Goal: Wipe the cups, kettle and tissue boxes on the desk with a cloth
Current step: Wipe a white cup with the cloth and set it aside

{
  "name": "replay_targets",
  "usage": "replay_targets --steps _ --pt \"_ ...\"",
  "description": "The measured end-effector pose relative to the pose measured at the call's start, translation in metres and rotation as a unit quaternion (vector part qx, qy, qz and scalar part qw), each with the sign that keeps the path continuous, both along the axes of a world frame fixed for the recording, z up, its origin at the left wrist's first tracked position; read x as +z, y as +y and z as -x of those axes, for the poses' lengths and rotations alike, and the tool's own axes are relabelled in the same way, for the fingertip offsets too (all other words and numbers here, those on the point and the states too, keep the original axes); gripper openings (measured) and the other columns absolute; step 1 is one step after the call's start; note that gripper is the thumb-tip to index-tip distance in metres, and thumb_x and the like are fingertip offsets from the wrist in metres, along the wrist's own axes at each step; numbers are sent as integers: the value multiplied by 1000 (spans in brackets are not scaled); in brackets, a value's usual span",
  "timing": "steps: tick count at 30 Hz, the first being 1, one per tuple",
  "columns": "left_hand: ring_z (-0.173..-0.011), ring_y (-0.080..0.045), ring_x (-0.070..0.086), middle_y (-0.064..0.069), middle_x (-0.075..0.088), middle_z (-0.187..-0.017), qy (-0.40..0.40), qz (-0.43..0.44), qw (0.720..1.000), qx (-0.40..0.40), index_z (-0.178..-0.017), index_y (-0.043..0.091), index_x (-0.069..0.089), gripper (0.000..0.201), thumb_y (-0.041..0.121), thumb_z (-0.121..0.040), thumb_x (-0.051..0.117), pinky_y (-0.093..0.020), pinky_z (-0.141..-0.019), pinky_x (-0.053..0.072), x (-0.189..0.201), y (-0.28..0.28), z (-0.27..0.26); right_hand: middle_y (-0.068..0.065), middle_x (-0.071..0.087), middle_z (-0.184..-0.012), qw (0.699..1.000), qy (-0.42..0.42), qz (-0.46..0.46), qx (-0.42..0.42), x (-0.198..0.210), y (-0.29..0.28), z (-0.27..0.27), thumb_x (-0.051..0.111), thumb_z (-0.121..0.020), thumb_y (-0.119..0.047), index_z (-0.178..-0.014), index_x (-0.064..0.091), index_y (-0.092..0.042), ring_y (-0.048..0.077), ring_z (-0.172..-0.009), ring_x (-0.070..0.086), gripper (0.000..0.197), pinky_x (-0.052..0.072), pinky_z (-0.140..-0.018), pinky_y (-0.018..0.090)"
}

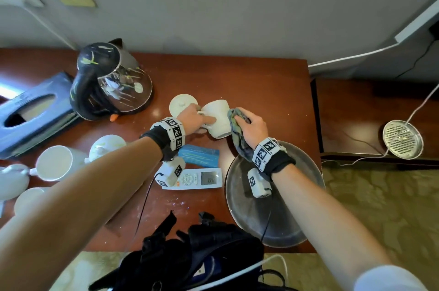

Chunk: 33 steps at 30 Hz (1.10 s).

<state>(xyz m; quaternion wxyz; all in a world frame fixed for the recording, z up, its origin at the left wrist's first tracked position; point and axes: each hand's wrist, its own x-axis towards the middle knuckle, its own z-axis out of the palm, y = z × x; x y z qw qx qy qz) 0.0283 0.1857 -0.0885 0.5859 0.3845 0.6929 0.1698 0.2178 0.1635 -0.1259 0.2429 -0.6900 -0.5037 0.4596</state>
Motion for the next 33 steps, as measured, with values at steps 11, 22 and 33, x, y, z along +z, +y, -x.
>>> replay_targets --steps 11,22,33 --pt "-52 -17 67 -21 65 -83 -39 17 995 93 -95 -10 64 11 1 -92 63 -26 -51 59 -1 -1 18 -7 64 -131 997 -31 -58 32 6 8 15 56 -97 -35 -134 58 -35 19 -122 58 37 45 -107 38" --pt "-76 -37 72 -22 72 -78 21 -14 997 72 -66 5 70 14 15 -74 74 -54 -79 60 -9 11 7 3 59 -134 995 -75 -37 46 5 30 40 46 -101 -41 -138 48 -28 26 -119 54 39 39 -100 32" --pt "-91 -31 69 -14 67 -109 107 -18 994 -20 -122 10 59 46 34 -86 73 -43 -83 59 -2 -1 6 0 64 -131 998 -45 -34 11 3 27 37 45 -102 -36 -135 58 -30 27 -121 55 35 42 -107 37"
